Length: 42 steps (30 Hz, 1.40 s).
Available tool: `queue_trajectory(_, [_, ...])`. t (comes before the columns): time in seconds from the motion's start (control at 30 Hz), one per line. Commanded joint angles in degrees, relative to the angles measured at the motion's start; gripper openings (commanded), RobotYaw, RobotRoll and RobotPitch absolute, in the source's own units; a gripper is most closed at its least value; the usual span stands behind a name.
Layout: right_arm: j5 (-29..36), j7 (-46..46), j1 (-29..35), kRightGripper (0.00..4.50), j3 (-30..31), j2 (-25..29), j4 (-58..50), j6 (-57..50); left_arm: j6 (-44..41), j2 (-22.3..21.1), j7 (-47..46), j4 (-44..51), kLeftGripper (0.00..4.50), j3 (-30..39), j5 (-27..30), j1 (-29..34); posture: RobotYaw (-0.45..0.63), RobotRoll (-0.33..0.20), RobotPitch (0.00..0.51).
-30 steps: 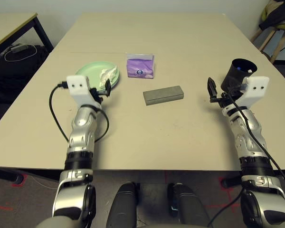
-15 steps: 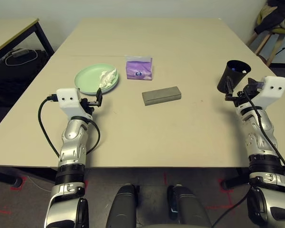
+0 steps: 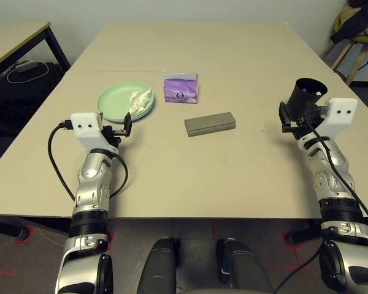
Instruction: Organize and tidy the items on the table.
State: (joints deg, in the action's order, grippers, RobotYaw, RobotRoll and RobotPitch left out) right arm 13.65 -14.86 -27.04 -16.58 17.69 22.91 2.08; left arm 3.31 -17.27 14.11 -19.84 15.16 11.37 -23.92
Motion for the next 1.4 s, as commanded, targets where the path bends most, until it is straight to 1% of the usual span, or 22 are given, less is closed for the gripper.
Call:
queue_trajectory(0.03, [-0.39, 1.33, 1.08, 4.48, -0.48, 0.42, -0.97, 0.23, -0.8, -1.08, 1.07, -1.95, 4.5, -0.16, 0.31, -0.63, 0.1, 0.0, 0.069])
queue_trajectory(0.37, [-0.09, 3.4, 2.44, 4.48, -0.6, -0.14, -3.03, -0.33, -0.96, -1.44, 2.49, -3.52, 4.5, -0.3, 0.28, -2.07, 0.08, 0.0, 0.07])
queue_trajectory(0.57, [-0.18, 3.83, 1.91, 4.48, -0.36, -0.12, -3.22, -0.69, -0.17, -1.73, 2.62, -4.72, 4.5, -0.39, -0.24, -2.96, 0.07, 0.0, 0.072])
queue_trajectory(0.8, [-0.41, 4.05, 0.94, 4.48, -0.2, 0.02, -2.08, -0.2, 0.72, -2.18, 2.31, -6.27, 4.5, -0.48, -0.63, -4.36, 0.07, 0.0, 0.059])
queue_trajectory(0.97, [-0.55, 4.2, 0.28, 4.48, -0.16, 0.13, -1.79, -0.31, 1.39, -2.07, 1.72, -7.51, 4.5, -0.39, -0.81, -5.37, 0.07, 0.0, 0.061])
queue_trajectory(1.4, [-0.94, 4.19, 0.09, 4.48, 0.24, -0.02, -1.91, -0.35, 1.31, -2.03, 1.19, -7.96, 4.5, -0.78, -0.77, -5.79, 0.06, 0.0, 0.064])
